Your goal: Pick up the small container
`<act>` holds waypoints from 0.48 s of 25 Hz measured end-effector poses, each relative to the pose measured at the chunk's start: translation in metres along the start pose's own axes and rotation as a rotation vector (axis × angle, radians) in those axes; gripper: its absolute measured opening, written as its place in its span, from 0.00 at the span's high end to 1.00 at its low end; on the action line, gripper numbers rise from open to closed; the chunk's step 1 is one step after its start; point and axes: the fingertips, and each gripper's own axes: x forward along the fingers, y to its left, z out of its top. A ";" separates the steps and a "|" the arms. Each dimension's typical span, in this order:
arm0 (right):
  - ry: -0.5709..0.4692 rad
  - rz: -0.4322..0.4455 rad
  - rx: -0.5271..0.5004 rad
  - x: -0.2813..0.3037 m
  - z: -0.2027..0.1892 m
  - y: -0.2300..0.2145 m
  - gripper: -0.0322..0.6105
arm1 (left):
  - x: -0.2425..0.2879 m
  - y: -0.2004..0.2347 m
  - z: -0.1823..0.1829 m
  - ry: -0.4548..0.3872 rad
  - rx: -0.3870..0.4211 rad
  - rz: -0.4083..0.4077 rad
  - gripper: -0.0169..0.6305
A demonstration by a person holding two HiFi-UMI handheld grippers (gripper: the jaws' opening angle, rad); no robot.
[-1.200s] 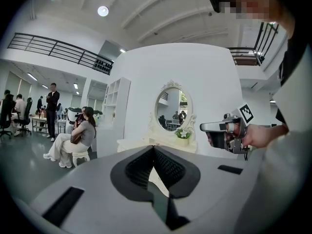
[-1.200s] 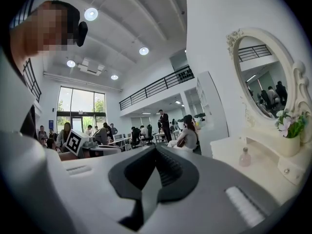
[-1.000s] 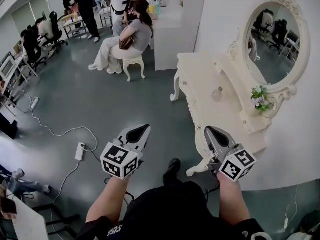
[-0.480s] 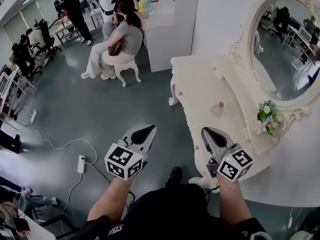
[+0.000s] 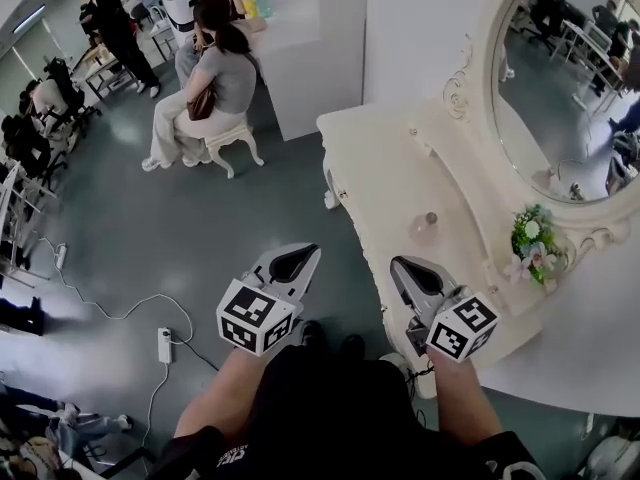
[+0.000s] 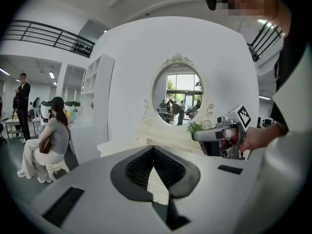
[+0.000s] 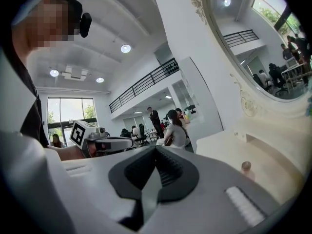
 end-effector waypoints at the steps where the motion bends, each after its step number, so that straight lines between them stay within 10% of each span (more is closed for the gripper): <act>1: 0.001 -0.019 0.007 0.000 0.000 -0.007 0.93 | 0.008 0.001 0.002 0.001 0.004 -0.016 0.97; 12: -0.041 -0.313 -0.007 0.005 0.035 -0.070 0.93 | 0.089 0.033 0.033 -0.025 0.047 -0.246 0.97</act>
